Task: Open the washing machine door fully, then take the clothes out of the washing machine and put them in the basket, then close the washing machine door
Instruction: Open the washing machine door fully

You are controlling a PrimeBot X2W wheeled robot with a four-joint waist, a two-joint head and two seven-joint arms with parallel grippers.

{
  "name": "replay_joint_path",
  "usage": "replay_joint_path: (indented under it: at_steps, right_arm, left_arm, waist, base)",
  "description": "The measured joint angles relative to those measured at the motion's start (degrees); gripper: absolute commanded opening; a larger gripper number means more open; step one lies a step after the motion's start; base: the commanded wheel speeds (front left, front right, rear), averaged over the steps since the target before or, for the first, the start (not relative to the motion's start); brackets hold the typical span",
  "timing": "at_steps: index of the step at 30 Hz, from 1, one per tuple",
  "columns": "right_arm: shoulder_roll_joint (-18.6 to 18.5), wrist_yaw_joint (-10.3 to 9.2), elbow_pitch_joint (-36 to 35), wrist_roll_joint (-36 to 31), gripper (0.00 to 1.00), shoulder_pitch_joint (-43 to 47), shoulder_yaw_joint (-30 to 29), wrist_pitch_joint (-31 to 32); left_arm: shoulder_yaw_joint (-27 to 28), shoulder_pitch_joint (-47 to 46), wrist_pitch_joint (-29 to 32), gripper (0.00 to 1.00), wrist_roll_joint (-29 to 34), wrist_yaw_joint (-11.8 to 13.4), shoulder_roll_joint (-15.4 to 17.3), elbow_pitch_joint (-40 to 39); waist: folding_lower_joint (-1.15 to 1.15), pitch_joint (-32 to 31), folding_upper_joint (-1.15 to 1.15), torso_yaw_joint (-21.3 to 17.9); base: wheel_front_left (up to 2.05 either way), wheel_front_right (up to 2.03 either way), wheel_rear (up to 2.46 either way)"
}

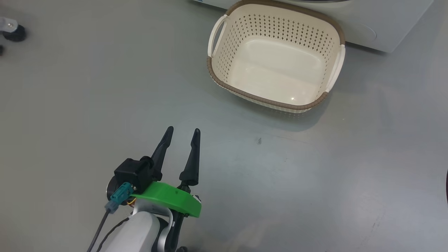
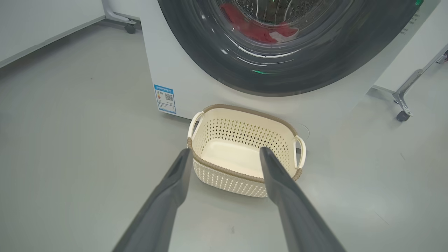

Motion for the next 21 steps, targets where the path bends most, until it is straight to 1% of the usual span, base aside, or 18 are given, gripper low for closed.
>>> replay_joint_path:
  at_steps: [10,21]
  right_arm:
    - [-0.7,0.0,5.6,-0.8,0.0,-5.1,0.2,0.0]
    - [-1.9,0.0,9.9,-3.0,0.0,-9.6,1.6,0.0]
  left_arm:
    - [-1.7,0.2,0.0,1.0,-1.1,0.0,0.0,-0.8]
    - [-2.4,0.3,0.0,1.0,-1.5,0.1,-0.1,-1.5]
  waist:
    - [-0.01,0.8,0.0,2.4]
    - [-0.01,1.6,0.0,3.7]
  base:
    - [0.0,0.0,0.0]
    - [0.0,0.0,0.0]
